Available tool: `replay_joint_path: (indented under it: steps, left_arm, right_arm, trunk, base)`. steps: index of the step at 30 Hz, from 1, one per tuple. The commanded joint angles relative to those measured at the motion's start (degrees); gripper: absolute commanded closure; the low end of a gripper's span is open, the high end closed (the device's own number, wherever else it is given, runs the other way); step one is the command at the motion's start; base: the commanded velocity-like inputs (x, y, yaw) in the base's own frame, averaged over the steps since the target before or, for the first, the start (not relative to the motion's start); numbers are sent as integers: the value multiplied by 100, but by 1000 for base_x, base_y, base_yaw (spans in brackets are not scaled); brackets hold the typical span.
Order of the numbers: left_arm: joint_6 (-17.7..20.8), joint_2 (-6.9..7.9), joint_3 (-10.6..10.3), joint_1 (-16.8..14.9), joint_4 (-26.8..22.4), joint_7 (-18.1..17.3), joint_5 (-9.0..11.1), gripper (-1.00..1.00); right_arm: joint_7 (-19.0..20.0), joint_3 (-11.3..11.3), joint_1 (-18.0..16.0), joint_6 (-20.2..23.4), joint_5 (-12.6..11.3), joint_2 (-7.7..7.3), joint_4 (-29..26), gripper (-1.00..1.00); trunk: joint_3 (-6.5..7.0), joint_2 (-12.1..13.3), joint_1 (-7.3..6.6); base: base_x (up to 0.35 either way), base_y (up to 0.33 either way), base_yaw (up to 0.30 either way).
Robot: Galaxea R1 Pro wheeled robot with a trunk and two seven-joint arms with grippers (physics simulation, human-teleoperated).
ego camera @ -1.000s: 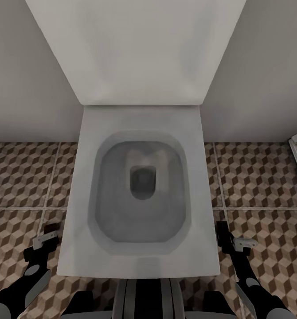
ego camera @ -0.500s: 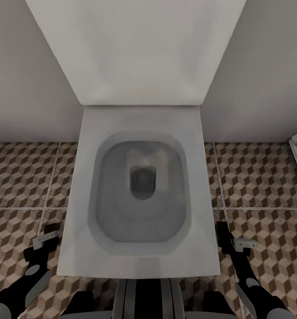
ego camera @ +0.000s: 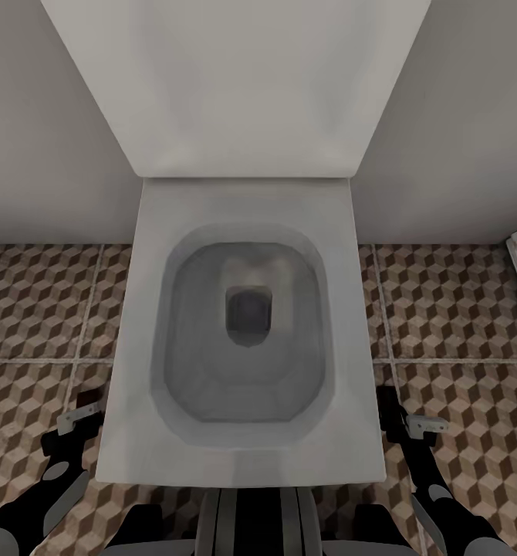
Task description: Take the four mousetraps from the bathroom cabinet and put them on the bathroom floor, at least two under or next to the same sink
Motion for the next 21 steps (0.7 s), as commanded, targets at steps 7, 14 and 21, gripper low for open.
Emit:
replay_joint_path:
  steps: [7,14,21]
  left_arm:
    - [-26,2,-49,-4,-3,43,39,100]
    - [-27,-14,-49,-4,-3,43,40,100]
    - [-257,-41,-47,-4,-3,43,41,100]
  right_arm:
    - [0,38,-2,-21,-59,-5,2,100]
    - [0,38,-2,-21,-57,-5,5,100]
    - [0,38,-2,-24,-57,-5,4,100]
  trunk:
    - [-3,-1,-1]
    - [-3,-1,-1]
    - [-3,-1,-1]
  base:
    - [0,0,0]
    - [0,0,0]
    - [0,0,0]
